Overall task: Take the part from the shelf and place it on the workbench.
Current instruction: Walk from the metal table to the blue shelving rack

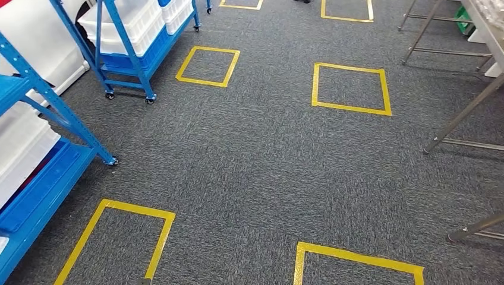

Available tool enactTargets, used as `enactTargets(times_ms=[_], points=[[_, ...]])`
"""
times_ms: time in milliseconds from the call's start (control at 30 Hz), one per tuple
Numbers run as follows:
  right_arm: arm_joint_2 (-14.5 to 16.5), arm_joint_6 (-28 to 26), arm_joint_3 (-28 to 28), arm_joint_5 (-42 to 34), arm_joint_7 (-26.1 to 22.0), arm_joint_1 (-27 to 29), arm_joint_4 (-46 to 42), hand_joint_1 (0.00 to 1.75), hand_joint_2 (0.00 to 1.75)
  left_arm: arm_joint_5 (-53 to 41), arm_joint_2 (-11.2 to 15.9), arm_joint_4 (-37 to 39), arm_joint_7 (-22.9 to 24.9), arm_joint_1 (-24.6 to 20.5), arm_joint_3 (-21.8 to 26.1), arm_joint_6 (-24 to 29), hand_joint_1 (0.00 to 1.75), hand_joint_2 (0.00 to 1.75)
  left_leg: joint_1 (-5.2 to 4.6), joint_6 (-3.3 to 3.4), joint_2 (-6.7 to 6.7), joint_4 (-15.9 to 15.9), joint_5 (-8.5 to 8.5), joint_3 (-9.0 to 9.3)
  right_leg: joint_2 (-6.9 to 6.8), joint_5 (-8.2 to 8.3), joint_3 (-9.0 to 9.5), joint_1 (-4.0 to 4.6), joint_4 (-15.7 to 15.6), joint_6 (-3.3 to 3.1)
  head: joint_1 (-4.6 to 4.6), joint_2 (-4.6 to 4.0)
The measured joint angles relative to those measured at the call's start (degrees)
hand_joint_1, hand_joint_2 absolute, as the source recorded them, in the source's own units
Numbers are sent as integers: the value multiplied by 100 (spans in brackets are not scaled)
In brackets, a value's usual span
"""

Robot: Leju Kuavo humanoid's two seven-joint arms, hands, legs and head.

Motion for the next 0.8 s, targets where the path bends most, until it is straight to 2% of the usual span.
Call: enactTargets(times_ms=[67,100,133,167,233,267,300,367,400,433,467,500,533,600,633,667,733,767,800], points=[[8,5,-11,-30,15,-4,1,0,0,-1,4,0,92,-7,0,-9,0,0,26,-32,203,-804,307,473,-131,-38,8,-14,45,64,-1,0],[11,6,-20,-47,28,-4,3,0,0,-2,4,0,138,-18,0,-14,0,0,19,-7,289,-1112,396,644,-185,-62,12,-13,74,106,1,0],[12,7,-34,-60,41,-5,5,0,0,-7,3,0,179,-25,-1,-18,0,0,1,33,341,-1273,426,726,-229,-78,15,-7,97,149,1,0],[15,7,-51,-69,52,-14,8,0,0,-12,3,0,214,-25,-1,-19,0,0,-25,88,330,-1307,417,725,-270,-84,17,-3,106,191,2,0],[26,9,-88,-79,67,-52,10,0,0,-29,4,1,258,-5,-3,-1,0,0,-36,192,222,-1325,450,699,-314,-95,31,-24,116,267,2,0],[31,10,-101,-81,75,-66,11,0,0,-45,5,1,271,1,-4,16,0,0,-32,238,173,-1344,472,695,-242,-152,14,-42,173,297,2,0],[35,10,-114,-82,80,-66,13,0,0,-66,7,1,280,0,-7,36,0,0,-26,282,122,-1365,497,692,-111,-277,-53,-59,334,314,2,0],[41,12,-135,-84,88,-45,21,0,0,-99,8,0,289,-18,-13,59,0,0,-43,339,9,-1377,532,665,199,-673,-367,-75,1011,320,2,0],[44,13,-145,-84,88,-35,25,0,0,-104,8,0,292,-26,-15,62,0,0,-62,356,-58,-1374,542,646,279,-845,-564,-74,1413,314,2,0],[46,13,-151,-84,89,-31,29,0,0,-104,7,0,295,-26,-16,63,0,0,-83,365,-130,-1370,548,635,314,-922,-710,-71,1702,303,2,0],[46,13,-154,-85,92,-25,31,0,0,-104,7,1,297,-24,-17,63,0,0,-102,370,-206,-1364,551,631,330,-881,-766,-64,1792,285,2,0],[46,13,-156,-85,94,-21,31,0,0,-104,8,1,299,-20,-17,63,0,0,-115,372,-284,-1356,554,631,351,-723,-709,-54,1641,257,2,0],[46,13,-156,-86,98,-16,31,0,0,-104,8,1,300,-17,-17,63,0,0,-124,371,-364,-1346,555,635,408,-492,-556,-44,1289,222,2,0],[42,13,-160,-86,101,-1,35,0,0,-104,2,0,300,-23,-17,65,0,0,-132,351,-507,-1325,562,624,682,-149,-226,-19,525,153,2,0],[41,13,-162,-86,101,-2,38,0,0,-104,-2,0,298,-28,-17,70,0,0,-133,328,-564,-1319,571,608,777,-77,-135,-7,301,132,2,0],[39,13,-165,-86,100,-9,40,0,0,-104,-4,0,292,-27,-18,83,0,0,-128,298,-618,-1320,582,589,824,-72,-106,7,217,119,2,0],[44,13,-168,-86,99,-37,42,0,0,-104,-2,1,273,-16,-19,124,0,0,-122,229,-716,-1328,609,557,695,-38,-95,5,170,82,2,0],[52,13,-169,-86,100,-46,42,0,0,-105,1,1,261,-10,-20,150,0,0,-128,203,-674,-1300,590,535,626,-14,-77,-6,128,54,2,0],[61,13,-170,-85,102,-45,42,0,0,-105,3,2,251,-6,-20,174,0,0,-137,180,-562,-1194,513,480,546,11,-60,-19,84,26,1,0]])
